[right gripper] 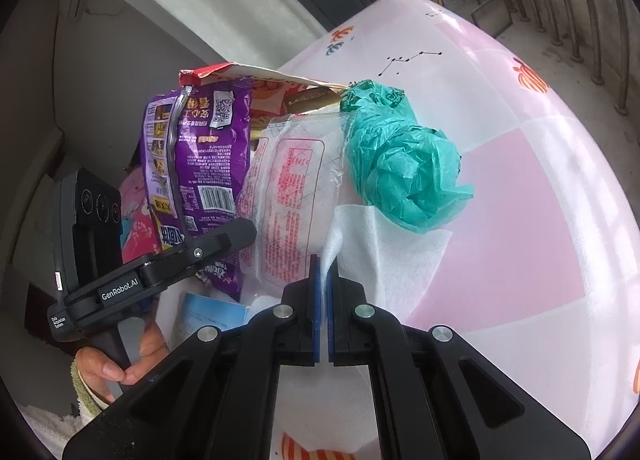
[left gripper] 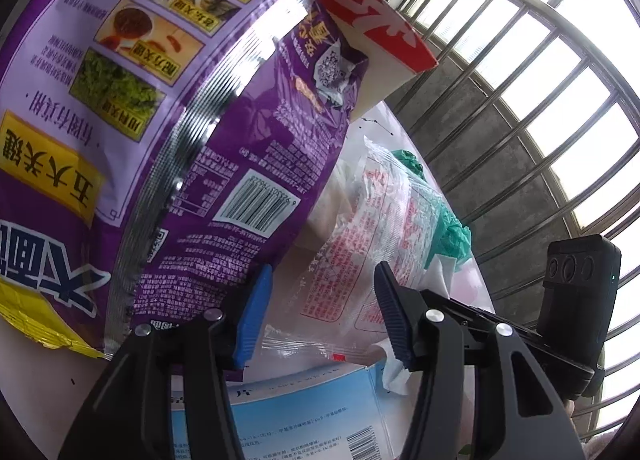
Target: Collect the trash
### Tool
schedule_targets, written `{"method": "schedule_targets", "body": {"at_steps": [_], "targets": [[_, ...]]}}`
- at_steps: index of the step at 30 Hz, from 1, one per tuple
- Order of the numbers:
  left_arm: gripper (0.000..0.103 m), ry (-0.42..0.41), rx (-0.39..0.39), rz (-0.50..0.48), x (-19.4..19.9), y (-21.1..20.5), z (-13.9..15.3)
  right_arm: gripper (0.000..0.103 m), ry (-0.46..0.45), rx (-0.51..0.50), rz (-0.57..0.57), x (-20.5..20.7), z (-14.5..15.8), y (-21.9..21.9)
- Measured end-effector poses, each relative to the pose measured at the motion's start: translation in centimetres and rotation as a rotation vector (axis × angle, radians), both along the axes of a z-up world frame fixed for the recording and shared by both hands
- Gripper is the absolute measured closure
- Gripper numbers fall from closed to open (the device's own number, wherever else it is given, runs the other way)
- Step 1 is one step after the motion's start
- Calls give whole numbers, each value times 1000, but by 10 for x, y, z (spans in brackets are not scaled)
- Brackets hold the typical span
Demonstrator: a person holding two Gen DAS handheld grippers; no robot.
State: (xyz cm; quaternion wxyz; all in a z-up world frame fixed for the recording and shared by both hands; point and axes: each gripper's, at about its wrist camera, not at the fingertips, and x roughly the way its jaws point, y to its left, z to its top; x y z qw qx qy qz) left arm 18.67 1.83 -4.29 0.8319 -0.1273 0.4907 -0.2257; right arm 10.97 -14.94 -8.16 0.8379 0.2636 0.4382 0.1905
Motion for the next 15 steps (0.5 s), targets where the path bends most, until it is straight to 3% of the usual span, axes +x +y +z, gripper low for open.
{"method": "schedule_targets", "body": {"at_steps": [11,15], "targets": [[53,43,-143,-39,-7,11,-2,102,9,27,4,-1,-8,-11],[60,21,-139,-55,-13,10,3,102,12,29,-4,3,-9,-13]]}}
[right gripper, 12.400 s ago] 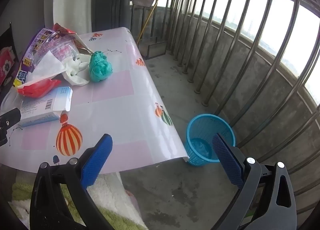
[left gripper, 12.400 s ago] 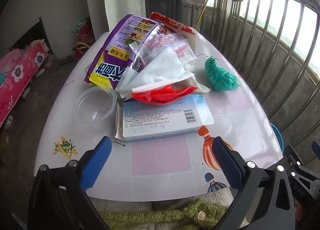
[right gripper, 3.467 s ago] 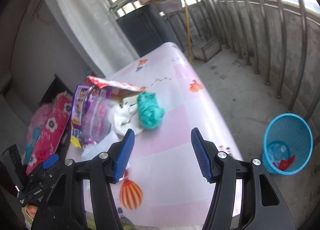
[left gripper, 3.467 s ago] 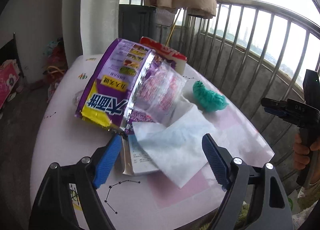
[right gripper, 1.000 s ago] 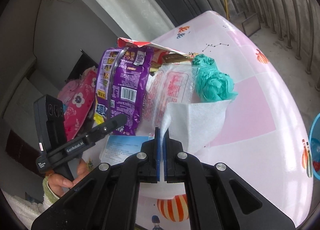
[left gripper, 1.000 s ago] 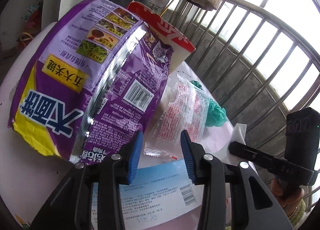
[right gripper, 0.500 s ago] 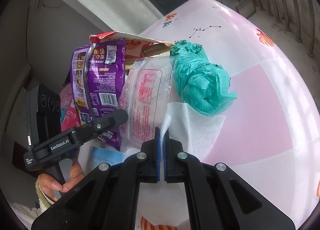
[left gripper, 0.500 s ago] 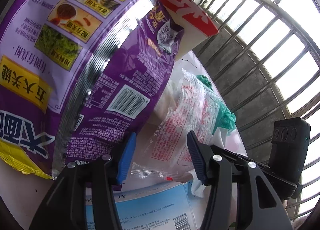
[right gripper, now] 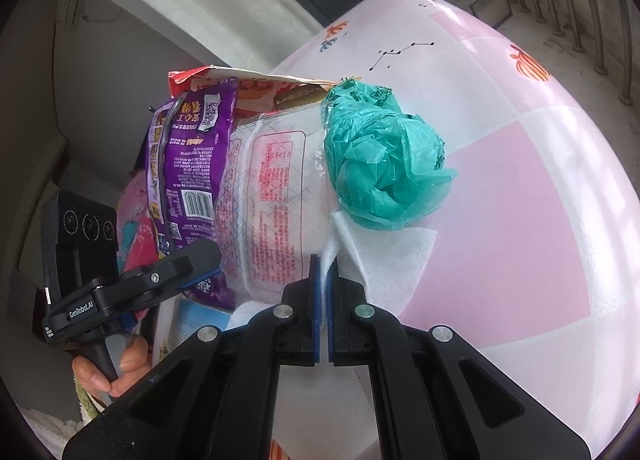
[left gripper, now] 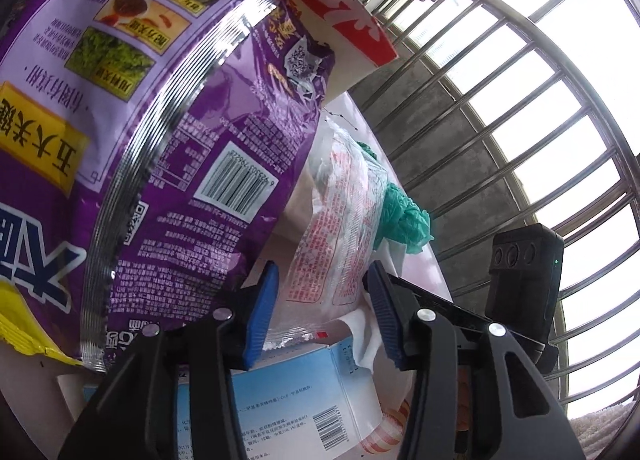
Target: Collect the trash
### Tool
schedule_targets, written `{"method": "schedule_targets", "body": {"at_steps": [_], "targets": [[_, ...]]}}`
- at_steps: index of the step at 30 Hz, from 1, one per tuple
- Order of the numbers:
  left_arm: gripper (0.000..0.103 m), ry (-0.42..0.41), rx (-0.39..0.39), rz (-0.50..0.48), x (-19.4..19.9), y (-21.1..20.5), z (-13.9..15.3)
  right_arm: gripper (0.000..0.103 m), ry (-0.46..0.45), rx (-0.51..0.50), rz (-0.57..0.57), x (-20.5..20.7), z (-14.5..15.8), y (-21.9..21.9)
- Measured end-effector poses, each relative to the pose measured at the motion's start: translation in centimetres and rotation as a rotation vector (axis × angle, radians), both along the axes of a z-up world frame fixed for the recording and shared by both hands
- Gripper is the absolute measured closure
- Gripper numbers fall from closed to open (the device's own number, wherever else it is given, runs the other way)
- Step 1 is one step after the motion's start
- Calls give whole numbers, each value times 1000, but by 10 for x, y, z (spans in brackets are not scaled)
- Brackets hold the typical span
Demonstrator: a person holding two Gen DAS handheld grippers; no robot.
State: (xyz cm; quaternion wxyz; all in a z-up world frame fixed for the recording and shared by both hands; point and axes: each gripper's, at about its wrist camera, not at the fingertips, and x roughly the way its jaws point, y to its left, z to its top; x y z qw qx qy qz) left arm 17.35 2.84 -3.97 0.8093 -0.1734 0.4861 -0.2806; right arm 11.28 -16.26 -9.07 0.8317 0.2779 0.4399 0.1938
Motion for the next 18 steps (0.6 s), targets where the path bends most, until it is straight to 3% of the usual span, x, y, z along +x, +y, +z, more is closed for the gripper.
{"method": "schedule_targets", "body": {"at_steps": [8,13,18], "targets": [[96,-45,19,-2,-8,-9,9,102,-17,-8,-26,-6,10,-4],[103,-93,-10,2,-14,-14,24,102,-44,-15,-43,-20,25,-12],[103,-156,-35,6,-28,-18,44,102,-82,-7,-68,-35,44,-21]]}}
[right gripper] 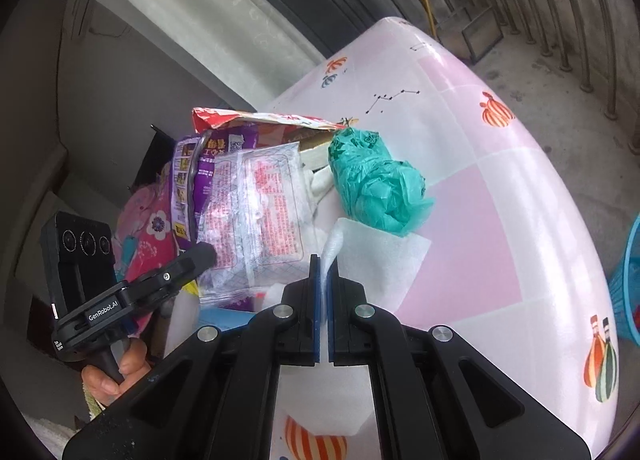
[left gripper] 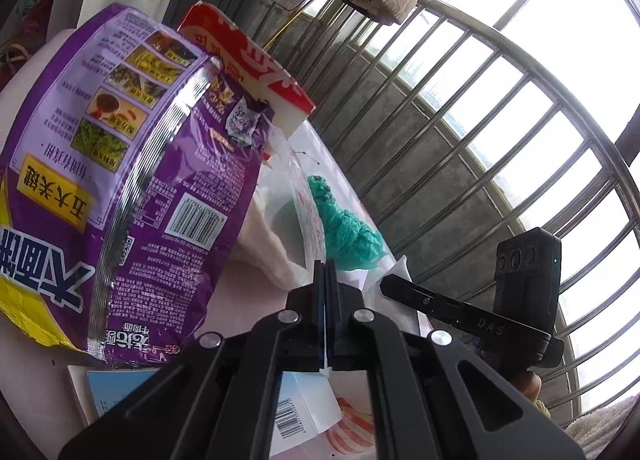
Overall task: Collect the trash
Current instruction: 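Carry the tissue and plastic strip to the blue wastebasket and release both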
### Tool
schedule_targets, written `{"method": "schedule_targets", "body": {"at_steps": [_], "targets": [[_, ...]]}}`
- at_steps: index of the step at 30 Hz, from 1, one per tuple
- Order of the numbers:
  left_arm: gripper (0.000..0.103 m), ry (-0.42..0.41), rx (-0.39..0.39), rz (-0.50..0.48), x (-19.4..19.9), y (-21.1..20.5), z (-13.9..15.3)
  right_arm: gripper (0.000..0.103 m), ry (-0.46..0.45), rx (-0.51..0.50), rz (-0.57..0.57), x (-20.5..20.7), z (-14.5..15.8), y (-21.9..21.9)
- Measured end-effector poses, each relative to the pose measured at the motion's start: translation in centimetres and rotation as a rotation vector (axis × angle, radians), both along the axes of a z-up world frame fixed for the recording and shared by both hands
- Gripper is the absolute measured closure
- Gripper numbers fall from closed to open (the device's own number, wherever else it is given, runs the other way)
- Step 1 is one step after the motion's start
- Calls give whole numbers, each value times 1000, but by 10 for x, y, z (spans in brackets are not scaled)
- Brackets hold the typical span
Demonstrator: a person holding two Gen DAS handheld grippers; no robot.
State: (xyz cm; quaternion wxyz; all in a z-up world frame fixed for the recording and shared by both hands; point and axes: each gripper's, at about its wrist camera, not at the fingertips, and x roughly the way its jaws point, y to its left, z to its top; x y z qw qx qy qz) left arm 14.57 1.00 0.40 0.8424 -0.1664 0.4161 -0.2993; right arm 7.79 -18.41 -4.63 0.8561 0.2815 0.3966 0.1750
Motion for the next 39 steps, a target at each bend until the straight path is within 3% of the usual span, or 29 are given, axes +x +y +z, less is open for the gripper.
{"method": "schedule_targets", "body": {"at_steps": [7,21,31,39], "targets": [[103,-90,-21,1,-24,-7,24,102,-64,0,-44,-18,29,-14],[103,-169,-88,44,-63,2,56,102,-168,10,-157,-35,76,-48],[103,-200,-97,20,-76,-5,69,102,-231,0,-277,-59,89,-80],[103,-212,-100,-43,-70,-37,74,102,-251,1,-379,-83,92,-114]]}}
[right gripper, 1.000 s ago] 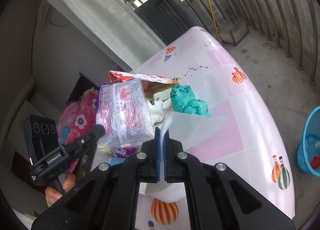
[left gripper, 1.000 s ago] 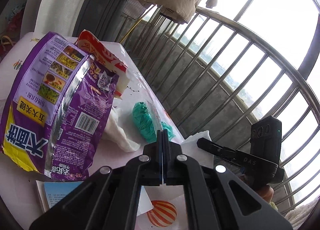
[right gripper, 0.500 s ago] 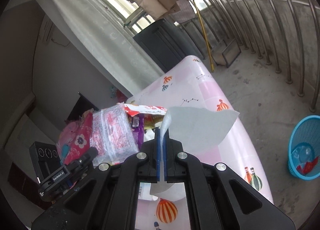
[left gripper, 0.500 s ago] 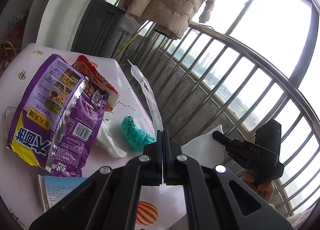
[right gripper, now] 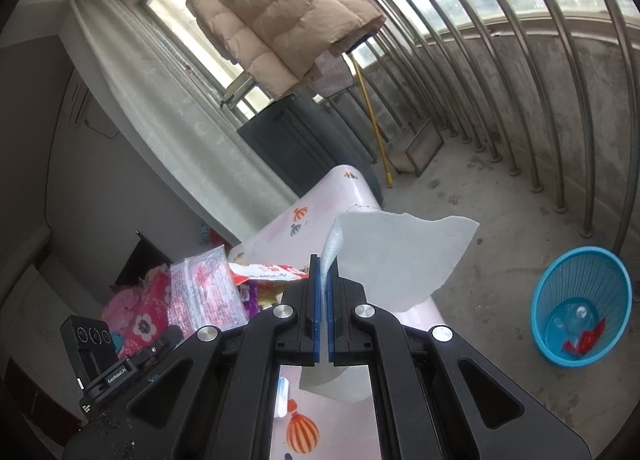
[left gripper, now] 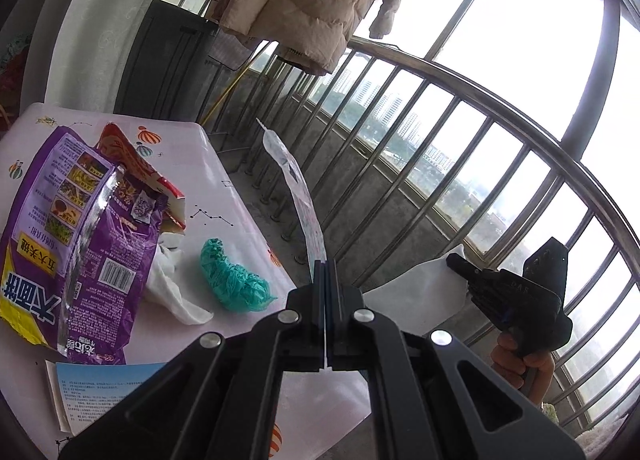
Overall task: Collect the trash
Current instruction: 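Carry the tissue and plastic strip to the blue wastebasket and release both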
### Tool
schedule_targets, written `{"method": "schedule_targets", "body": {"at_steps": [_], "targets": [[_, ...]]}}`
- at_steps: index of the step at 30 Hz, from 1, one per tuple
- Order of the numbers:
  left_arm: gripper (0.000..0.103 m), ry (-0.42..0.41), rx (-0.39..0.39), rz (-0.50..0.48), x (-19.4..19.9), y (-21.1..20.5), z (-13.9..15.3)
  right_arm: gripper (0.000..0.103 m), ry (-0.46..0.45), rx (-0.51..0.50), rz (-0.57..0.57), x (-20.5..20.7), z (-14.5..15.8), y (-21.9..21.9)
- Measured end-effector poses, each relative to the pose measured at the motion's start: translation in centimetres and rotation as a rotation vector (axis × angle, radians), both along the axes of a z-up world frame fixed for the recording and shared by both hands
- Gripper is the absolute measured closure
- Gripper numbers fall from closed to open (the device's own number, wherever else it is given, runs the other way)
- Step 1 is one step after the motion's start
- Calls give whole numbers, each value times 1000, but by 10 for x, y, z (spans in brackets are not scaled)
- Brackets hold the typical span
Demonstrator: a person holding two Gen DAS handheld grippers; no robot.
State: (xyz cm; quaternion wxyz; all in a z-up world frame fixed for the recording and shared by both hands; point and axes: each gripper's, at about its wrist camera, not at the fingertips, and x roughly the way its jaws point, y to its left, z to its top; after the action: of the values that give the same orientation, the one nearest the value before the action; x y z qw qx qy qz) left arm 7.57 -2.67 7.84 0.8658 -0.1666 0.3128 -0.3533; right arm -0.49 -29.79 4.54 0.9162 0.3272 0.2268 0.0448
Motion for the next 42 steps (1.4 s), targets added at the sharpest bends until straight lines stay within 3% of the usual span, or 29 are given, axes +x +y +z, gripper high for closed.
{"method": "schedule_targets", "body": {"at_steps": [13,18,23,28,32,36,39,40,41,42], "targets": [[103,58,39,-176,27,-85,-8,102,28,74,-187,-24,-26,-63],[103,107,67,-304,46,-143,-16,102,73,92,-308,-34,-44,-86],[103,202,112,-428,69,-220,-43,102,124,96,-406,-30,-70,-110],[103,286,238,-513,88,-299,-85,102,217,113,-486,-17,-111,-140],[103,246,405,-523,95,-356,-117,99,311,139,-538,-10,-152,-168],[103,276,497,-570,100,-403,-156,98,394,147,-574,-4,-191,-188],[101,320,572,-601,105,-430,-189,79,471,156,-577,6,-222,-202],[92,343,598,-600,107,-437,-200,65,494,162,-573,7,-232,-205],[79,363,623,-591,110,-442,-210,59,523,165,-576,8,-242,-208],[74,375,636,-579,112,-444,-216,57,551,168,-582,8,-247,-210]]}}
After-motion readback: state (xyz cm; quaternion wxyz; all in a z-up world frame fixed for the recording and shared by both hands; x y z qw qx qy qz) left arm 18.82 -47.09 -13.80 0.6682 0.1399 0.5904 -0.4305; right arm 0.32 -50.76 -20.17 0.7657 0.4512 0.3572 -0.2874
